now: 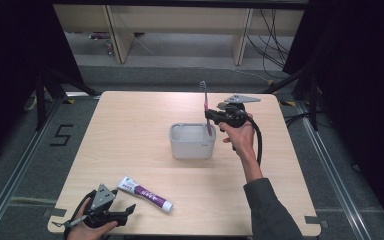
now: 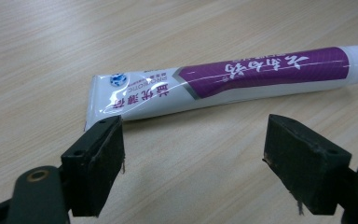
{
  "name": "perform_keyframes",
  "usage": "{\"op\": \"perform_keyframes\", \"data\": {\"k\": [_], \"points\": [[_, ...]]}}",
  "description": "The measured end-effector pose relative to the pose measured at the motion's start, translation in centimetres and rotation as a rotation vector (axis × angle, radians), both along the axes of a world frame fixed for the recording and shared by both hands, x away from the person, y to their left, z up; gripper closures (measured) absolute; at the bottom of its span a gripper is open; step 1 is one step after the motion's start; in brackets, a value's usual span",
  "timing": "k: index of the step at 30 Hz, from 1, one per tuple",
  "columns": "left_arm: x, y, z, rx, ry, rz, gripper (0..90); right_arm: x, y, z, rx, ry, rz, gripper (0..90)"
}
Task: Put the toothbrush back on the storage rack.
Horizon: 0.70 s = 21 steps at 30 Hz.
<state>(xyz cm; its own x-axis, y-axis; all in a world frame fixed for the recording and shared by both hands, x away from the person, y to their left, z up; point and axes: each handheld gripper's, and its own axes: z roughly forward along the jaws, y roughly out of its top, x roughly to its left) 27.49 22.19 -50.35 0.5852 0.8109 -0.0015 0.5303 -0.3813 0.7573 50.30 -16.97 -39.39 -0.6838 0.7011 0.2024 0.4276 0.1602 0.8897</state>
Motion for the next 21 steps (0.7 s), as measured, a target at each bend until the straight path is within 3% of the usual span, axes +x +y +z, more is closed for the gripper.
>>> {"op": "perform_keyframes", "data": {"k": [1,3,5,6,7,10,14,16,17,19,21], "points": [[0.0,0.0,0.0,0.008,0.0,-0.002,19.6,0.1,-0.1,-0.1,-0.012,-0.01,0.003,83.9],[0.0,0.0,0.0,0.005,0.001,-0.002,19.6,0.0,0.0,-0.3,0.001,0.016,-0.006,83.9],[0.0,-0.1,0.0,-0.01,-0.001,0.005,19.6,0.1,-0.2,-0.5,-0.015,0.0,0.0,83.9],[0.0,0.0,0.0,0.007,0.002,-0.005,19.6,0.1,-0.1,-0.6,-0.01,0.014,-0.006,83.9],[0.0,0.0,0.0,0.009,0.002,-0.006,19.6,0.1,-0.1,-0.7,-0.014,-0.003,-0.011,83.9],[0.0,-0.1,0.0,-0.01,-0.004,0.006,19.6,0.1,-0.2,-1.0,-0.005,0.002,-0.012,83.9],[0.0,0.0,0.0,0.009,0.001,-0.003,19.6,0.1,-0.1,-1.4,-0.013,0.017,-0.016,83.8],[0.0,-0.1,0.0,-0.011,-0.002,0.006,19.6,0.2,-0.2,-1.7,-0.03,-0.001,-0.004,83.7],[0.0,0.0,0.0,0.005,0.0,0.0,19.6,0.1,-0.1,-1.7,-0.016,0.023,-0.012,83.8],[0.0,0.0,0.0,0.007,0.001,-0.002,19.6,0.2,-0.1,-1.9,-0.033,-0.003,-0.007,83.8],[0.0,-0.1,0.0,-0.009,-0.003,0.005,19.6,0.1,-0.1,-2.0,-0.03,0.006,-0.013,83.8]]}}
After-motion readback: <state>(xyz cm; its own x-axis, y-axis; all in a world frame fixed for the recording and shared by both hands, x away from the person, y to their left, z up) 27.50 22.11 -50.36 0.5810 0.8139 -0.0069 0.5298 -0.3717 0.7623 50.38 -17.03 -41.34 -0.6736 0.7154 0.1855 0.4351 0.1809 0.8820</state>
